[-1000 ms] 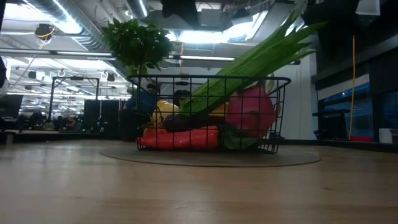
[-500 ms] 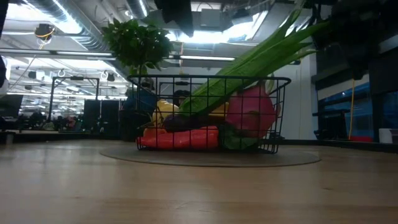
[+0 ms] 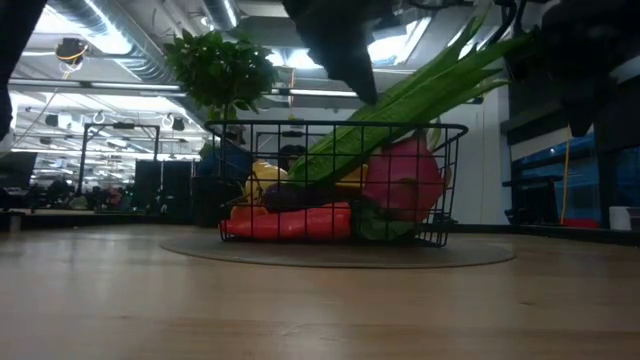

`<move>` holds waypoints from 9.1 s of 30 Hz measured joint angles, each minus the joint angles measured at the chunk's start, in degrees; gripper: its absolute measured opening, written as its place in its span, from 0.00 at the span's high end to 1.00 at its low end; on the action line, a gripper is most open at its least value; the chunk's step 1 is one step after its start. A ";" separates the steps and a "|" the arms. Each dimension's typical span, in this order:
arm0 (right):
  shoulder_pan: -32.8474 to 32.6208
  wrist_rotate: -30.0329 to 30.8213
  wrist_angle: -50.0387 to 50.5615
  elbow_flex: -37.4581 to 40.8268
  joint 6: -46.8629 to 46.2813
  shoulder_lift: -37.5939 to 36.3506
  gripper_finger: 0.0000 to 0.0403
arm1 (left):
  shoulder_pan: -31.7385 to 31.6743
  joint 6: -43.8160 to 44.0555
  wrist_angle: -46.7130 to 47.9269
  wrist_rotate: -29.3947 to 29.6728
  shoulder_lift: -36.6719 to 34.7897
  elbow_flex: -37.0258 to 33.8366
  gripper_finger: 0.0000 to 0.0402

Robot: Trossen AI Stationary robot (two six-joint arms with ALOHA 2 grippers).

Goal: Build produce basket
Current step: Put the lettuce into the black wire basket, then return to Home Position

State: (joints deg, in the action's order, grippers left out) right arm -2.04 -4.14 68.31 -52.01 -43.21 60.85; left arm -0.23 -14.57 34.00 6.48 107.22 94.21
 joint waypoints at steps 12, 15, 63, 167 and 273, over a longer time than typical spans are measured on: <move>-2.06 1.00 -0.44 -0.02 0.16 0.15 0.87 | -0.13 0.90 -3.52 -2.66 2.07 0.26 0.44; -2.08 1.55 -0.44 -0.02 -0.01 0.12 0.87 | -0.19 1.11 -3.27 -0.58 4.70 0.02 0.42; -2.54 3.18 -1.29 -0.04 0.21 0.17 0.87 | -2.93 22.03 10.03 16.06 -1.62 8.05 1.00; -21.60 20.98 -28.80 -0.07 10.52 -7.75 0.87 | 13.65 26.13 -33.19 13.69 -87.04 -76.09 0.51; -6.32 -0.02 -71.93 51.58 49.52 -60.62 0.87 | 5.22 26.01 -38.76 -1.49 -100.00 -93.77 0.52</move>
State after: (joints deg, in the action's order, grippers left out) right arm -8.36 -4.16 -3.62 -0.43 6.31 0.23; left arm 4.99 11.44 -4.75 4.99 7.22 0.45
